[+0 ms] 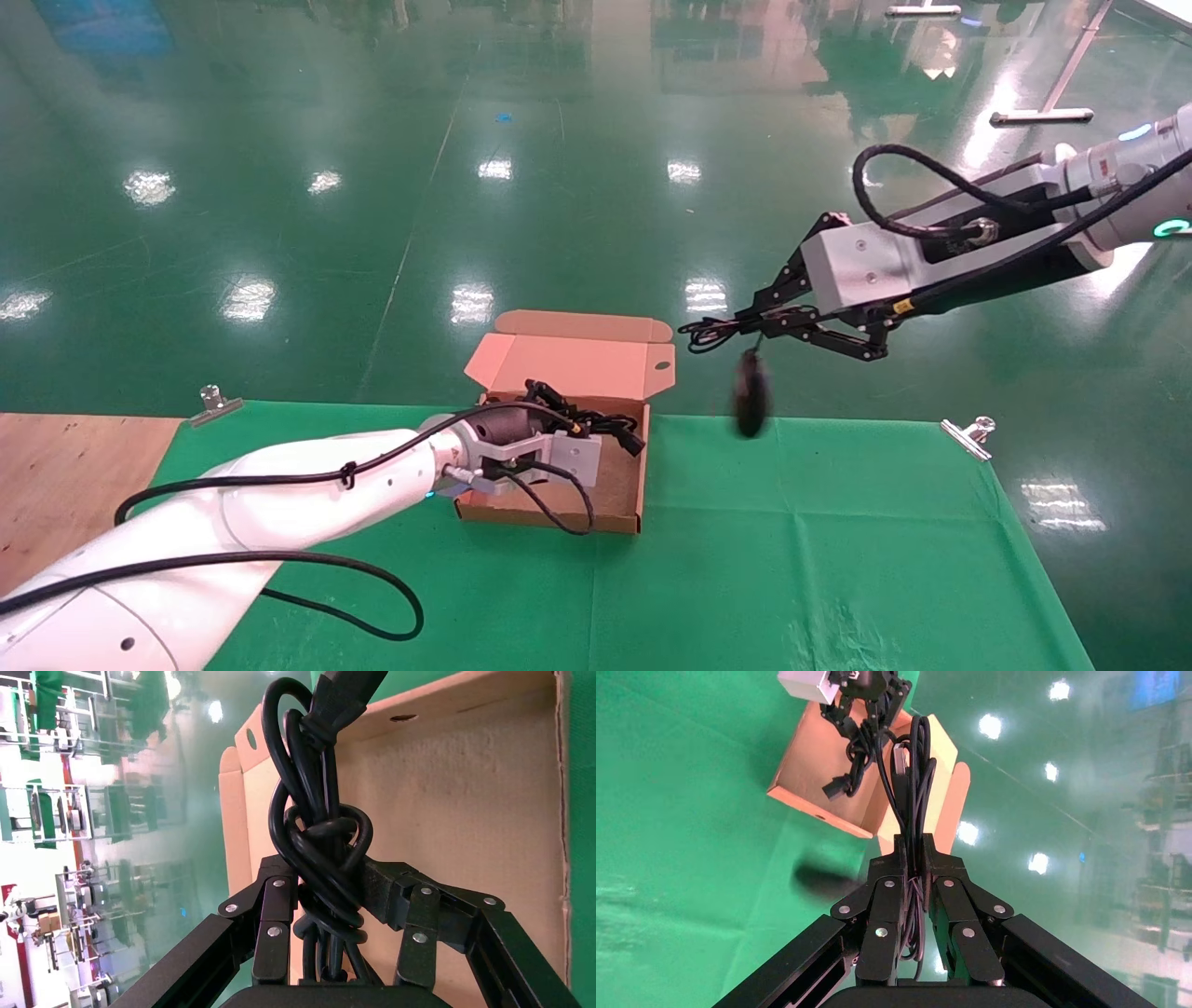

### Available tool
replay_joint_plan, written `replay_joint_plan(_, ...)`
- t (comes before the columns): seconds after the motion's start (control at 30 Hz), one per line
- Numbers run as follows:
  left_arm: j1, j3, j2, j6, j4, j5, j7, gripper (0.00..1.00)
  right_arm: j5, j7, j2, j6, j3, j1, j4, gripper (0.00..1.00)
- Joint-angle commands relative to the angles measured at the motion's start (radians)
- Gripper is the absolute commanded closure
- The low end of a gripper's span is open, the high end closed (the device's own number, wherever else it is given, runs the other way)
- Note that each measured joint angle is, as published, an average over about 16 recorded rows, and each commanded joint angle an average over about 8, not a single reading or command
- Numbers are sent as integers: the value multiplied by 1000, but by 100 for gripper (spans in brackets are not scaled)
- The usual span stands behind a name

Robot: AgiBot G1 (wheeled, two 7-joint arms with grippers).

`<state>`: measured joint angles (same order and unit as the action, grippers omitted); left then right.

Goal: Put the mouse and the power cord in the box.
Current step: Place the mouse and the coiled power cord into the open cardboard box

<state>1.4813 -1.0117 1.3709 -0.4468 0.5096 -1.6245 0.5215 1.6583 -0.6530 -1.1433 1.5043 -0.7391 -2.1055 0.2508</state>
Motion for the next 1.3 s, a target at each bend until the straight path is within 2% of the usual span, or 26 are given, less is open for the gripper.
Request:
replay_joint_plan(0.03, 6, -25, 0, 6, -3, 21, -3, 0, -3, -5, 4, 0, 2, 4, 0, 100)
replay_joint_plan(0.47, 33, -135, -4, 20, -16, 134, -3, 0, -11, -2, -19, 7, 3, 22, 6, 100)
replay_joint_plan(0.6, 55, -137, -10, -28, -35, 194, 3, 0, -10, 11, -34, 9, 1, 21, 14, 100)
replay_joint_plan(0.77, 87, -97, -30, -102, -80, 292, 15, 0, -7, 30, -56, 7, -2, 22, 26, 100)
replay_joint_plan(0.9, 110, -38, -89, -232, -86, 399, 18, 0, -1, 48, -84, -6, -8, 32, 32, 100)
replay_joint_plan(1.03, 115, 39, -194, -436, -54, 535, 47, 0, 11, 63, -129, -40, -17, 54, 28, 100)
replay_joint_plan(1.2, 84, 153, -328, -687, -37, 728, 133, 0, 28, 69, -196, -117, -37, 105, 22, 100)
replay_joint_plan(1.3, 71, 207, -387, -799, -54, 816, 178, 0, 24, 74, -219, -175, -53, 146, 46, 100)
